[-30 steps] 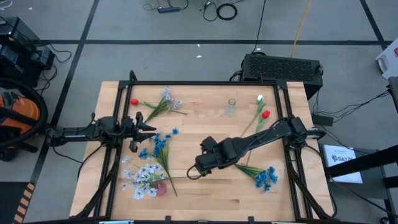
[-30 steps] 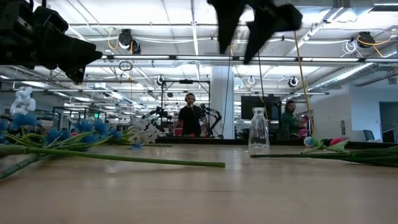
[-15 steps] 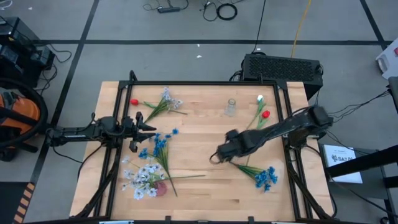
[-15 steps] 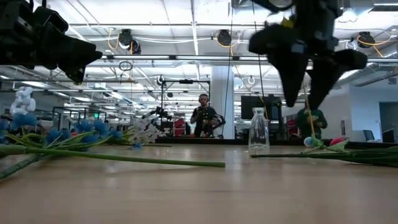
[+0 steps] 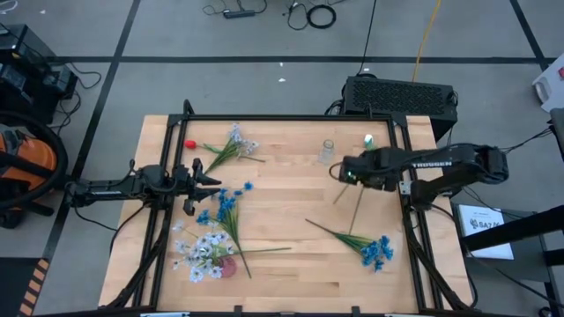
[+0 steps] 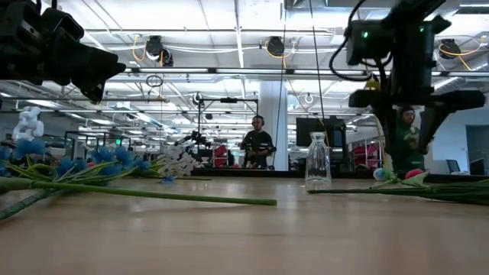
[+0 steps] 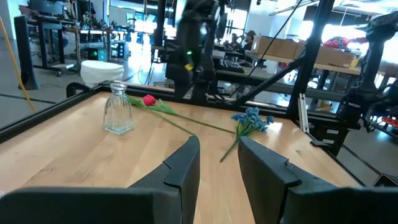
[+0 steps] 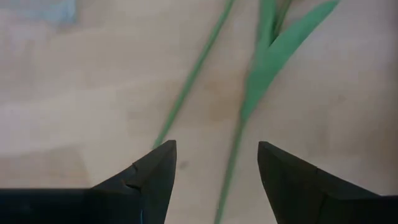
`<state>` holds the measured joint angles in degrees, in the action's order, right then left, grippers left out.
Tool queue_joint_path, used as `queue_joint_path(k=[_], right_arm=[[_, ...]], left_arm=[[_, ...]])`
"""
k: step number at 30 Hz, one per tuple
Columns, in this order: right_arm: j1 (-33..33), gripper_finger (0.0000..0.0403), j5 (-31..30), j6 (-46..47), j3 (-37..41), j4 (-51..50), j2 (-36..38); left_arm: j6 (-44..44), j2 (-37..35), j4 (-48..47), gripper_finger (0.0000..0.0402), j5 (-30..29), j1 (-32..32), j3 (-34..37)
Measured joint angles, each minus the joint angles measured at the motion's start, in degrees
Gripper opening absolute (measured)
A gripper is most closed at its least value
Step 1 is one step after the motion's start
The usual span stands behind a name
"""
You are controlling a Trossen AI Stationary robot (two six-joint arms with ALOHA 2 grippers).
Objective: Sort flowers into vase by color
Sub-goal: Put the right red flowers into the transparent vase
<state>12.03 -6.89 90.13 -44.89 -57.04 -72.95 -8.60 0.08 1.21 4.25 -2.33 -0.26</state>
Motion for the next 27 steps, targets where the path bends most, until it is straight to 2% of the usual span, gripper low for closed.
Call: queue_joint_path(k=[6,12,18,27], right_arm=[[10.1,0.0209,0.9,-8.6,0.2,-0.5,-1.7],[16.3,0.0182,1.3,-15.7,0.3,-2.1,-4.0],[19.8,0.0153,4.4,-19.4,4.2,4.8,-5.3],[20.3,0.0126,5.0,-17.3,14.8,17.2,-5.0]], left_arm=[[0.0,0.0,0.0,0.0116,0.0,0.0,0.0],[0.0,0.0,0.0,0.0116,0.0,0.0,0.0],[0.0,0.0,0.0,0.0116,0.0,0.0,0.0],[0.0,0.0,0.0,0.0116,0.0,0.0,0.0]])
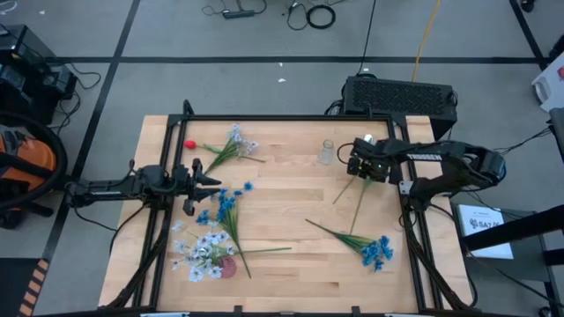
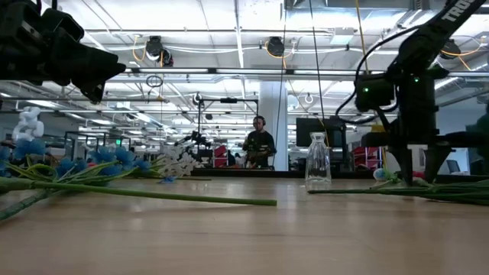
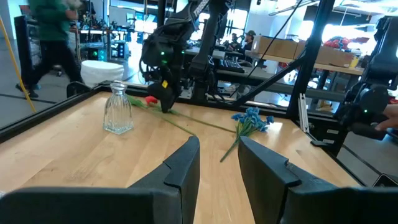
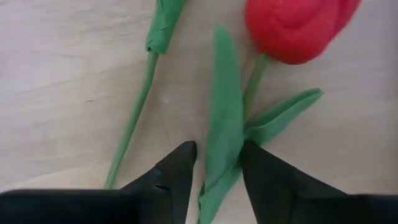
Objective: Sort flowers into vase by color
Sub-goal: Put the right red flowers into the transparent vase
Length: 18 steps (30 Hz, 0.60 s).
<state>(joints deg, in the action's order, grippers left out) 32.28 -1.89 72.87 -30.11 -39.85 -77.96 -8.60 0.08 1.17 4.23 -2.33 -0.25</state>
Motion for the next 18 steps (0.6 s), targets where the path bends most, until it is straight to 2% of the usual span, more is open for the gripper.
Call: queue_joint_path(k=[3,8,12,16,18], right_arm=[[0.0,0.0094,-0.7,-1.6,0.2,0.3,0.3],[-0.1,0.0013,-2.2,-3.2,0.1,1.3,2.8],[-0.5,0.0013,-5.4,-3.2,-0.7,1.2,6.1],[-2.6,0.0005,-6.0,-3.2,-2.8,1.1,11.1],[-3.6,0.0003,-8.7,-3.5,-4.7,0.8,14.2]], left_arm=[[0.0,0.0,0.0,0.0116,0.0,0.0,0.0],[0.0,0.0,0.0,0.0116,0.0,0.0,0.0],[0.0,0.0,0.0,0.0116,0.0,0.0,0.0],[0.0,0.0,0.0,0.0116,0.0,0.0,0.0],[0.0,0.0,0.0,0.0116,0.0,0.0,0.0]])
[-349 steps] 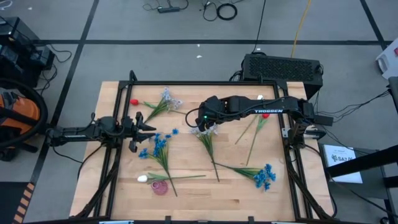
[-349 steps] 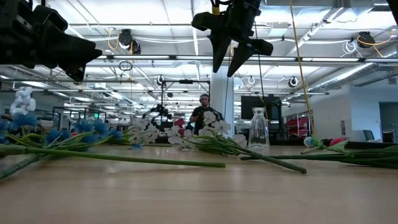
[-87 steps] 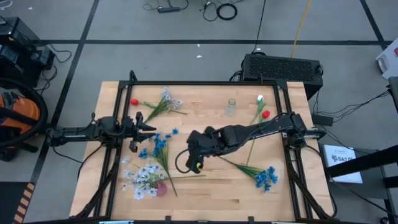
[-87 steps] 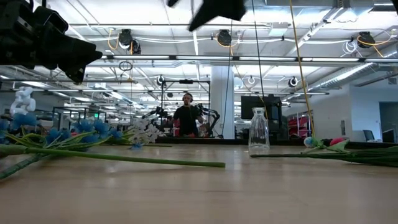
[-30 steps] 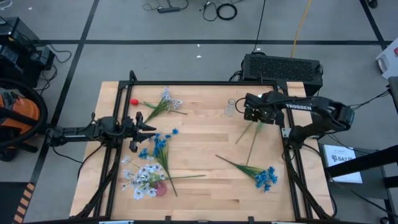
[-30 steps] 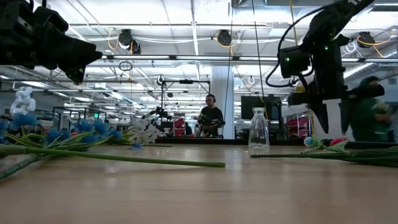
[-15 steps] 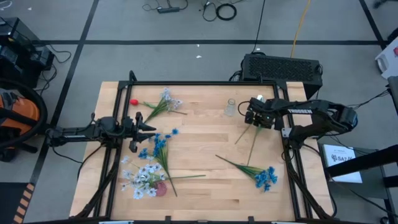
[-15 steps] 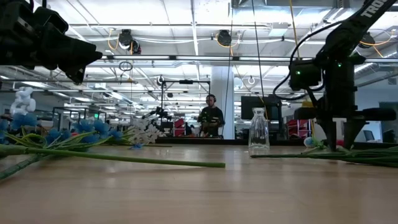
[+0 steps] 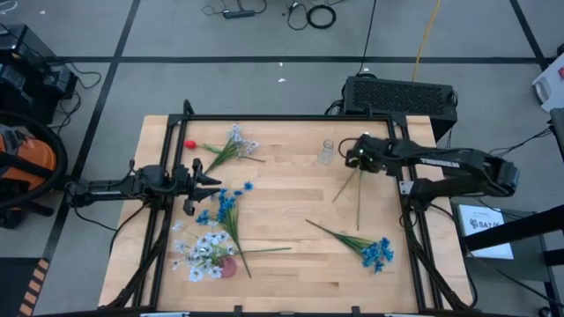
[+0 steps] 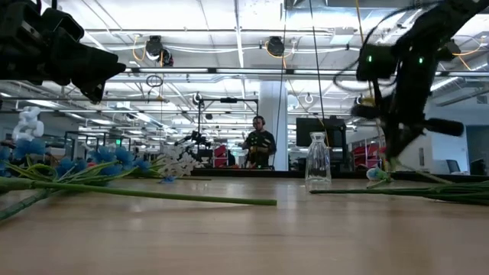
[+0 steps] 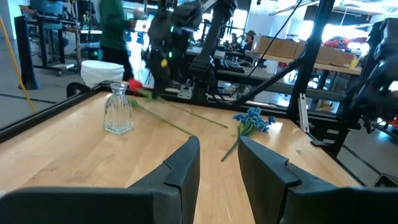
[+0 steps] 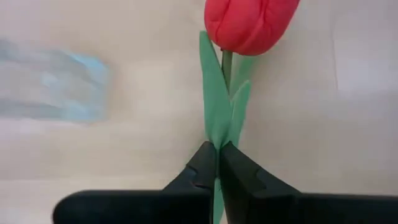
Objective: Sort flowers into vase by color
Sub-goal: Put the right red flowers into the transparent vase
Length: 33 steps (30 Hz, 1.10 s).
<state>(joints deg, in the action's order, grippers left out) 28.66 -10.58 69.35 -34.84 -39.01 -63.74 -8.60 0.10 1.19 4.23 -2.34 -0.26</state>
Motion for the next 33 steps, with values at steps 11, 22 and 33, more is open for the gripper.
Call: queue_joint_path(k=[11,22,33], right_arm=[[-3.0,0.0002,-10.1,-41.7,-11.4,20.3,13.8],[-1.9,0.0001,-8.5,-55.6,-11.6,47.1,11.4],[-1.6,0.0000,-5.6,-58.7,-11.6,54.9,2.9]], left_arm=[[0.0,0.0,0.0,0.0116,0.0,0.0,0.0],[0.0,0.0,0.0,0.0116,0.0,0.0,0.0],[0.0,0.0,0.0,0.0116,0.0,0.0,0.0]])
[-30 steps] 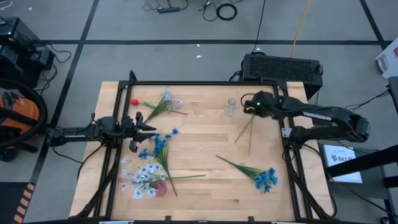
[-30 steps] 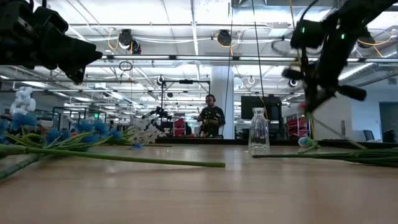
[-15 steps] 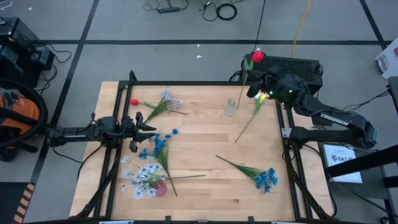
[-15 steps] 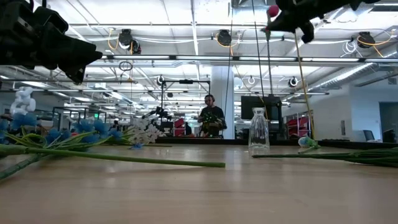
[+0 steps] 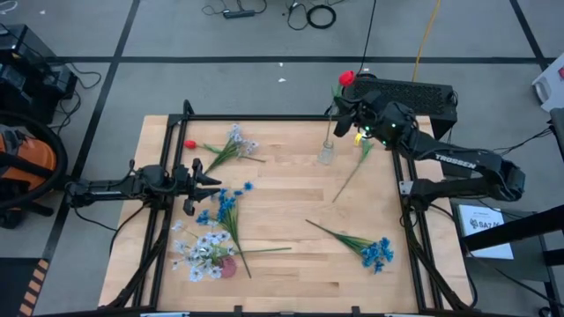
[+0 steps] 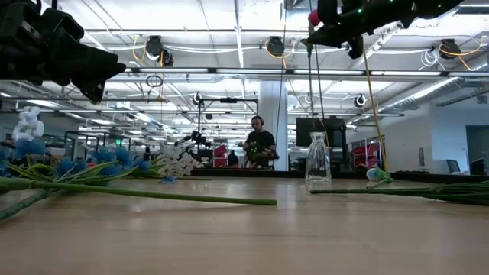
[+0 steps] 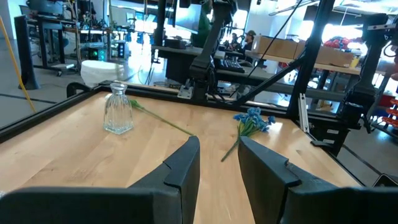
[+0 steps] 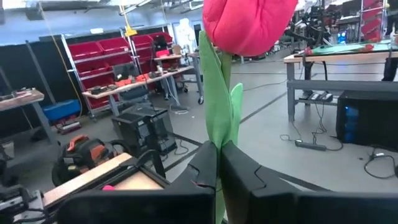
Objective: Sort flowers into vase by color
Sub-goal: Put the right red flowers into the transparent vase
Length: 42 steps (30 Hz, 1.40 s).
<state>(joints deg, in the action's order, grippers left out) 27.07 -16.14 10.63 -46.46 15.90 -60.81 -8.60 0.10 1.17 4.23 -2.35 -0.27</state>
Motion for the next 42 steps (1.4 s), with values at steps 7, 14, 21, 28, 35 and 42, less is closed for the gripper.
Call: queue_joint_path(k=[7,14,21,28,35,42], right_arm=[[0.0,0.0000,0.0,-2.1,0.0,-1.7,-1.5],[-0.5,0.0000,0.0,-4.7,1.0,-2.4,-1.5],[-0.5,0.0000,1.3,-4.0,10.6,11.1,-1.4],[-0.5,0.0000,4.0,-4.1,17.2,14.7,-1.4],[-0.5,0.0020,4.3,-2.5,18.8,14.6,-1.5],[-0.5,0.0074,4.5,-2.3,18.8,14.5,-1.5]], left_arm=[[0.0,0.0,0.0,0.0116,0.0,0.0,0.0],[0.0,0.0,0.0,0.0116,0.0,0.0,0.0],[0.0,0.0,0.0,0.0116,0.0,0.0,0.0],[0.0,0.0,0.0,0.0116,0.0,0.0,0.0],[0.0,0.0,0.0,0.0116,0.0,0.0,0.0],[0.0,0.0,0.0,0.0116,0.0,0.0,0.0]])
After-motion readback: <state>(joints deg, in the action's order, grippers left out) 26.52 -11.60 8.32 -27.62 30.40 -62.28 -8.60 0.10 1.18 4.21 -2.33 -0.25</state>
